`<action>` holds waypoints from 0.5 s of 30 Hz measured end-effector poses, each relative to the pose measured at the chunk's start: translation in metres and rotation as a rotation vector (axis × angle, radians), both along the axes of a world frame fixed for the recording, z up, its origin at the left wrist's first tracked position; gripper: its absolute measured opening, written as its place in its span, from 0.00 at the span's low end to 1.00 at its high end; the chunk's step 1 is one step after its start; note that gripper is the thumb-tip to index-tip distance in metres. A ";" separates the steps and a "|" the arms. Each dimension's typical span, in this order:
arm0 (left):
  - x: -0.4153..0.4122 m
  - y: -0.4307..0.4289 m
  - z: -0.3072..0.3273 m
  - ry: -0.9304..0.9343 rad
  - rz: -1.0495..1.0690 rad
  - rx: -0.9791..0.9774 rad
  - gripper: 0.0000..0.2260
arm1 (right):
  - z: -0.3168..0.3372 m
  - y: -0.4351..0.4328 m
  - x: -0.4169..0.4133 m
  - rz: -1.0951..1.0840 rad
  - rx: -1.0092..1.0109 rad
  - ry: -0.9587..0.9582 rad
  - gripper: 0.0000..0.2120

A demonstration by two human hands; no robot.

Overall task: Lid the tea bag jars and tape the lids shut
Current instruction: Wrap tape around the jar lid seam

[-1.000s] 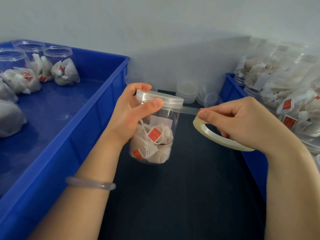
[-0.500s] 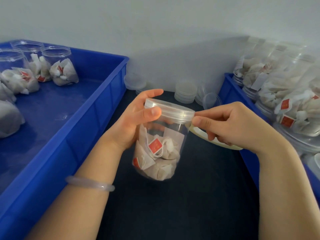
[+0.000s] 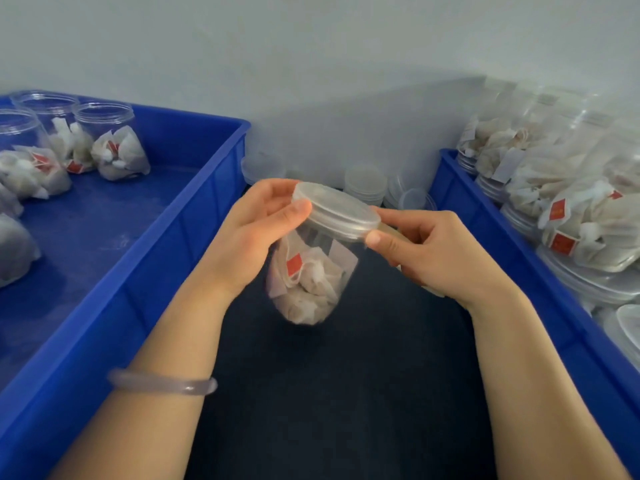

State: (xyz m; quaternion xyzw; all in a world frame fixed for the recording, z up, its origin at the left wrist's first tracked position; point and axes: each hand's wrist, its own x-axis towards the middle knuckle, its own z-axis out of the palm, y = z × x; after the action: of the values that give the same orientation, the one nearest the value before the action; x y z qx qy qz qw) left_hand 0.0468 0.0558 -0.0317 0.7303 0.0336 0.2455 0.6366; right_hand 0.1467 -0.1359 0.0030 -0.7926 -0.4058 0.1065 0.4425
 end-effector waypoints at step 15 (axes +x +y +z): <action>-0.001 0.007 -0.004 0.168 0.192 0.007 0.23 | -0.004 0.014 -0.010 0.070 -0.093 0.095 0.22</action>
State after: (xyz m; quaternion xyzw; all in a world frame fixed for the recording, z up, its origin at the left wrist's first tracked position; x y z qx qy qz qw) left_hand 0.0455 0.0631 -0.0353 0.7440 0.1557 0.2431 0.6026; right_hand 0.1369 -0.1220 -0.0014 -0.7916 -0.4066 0.1781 0.4199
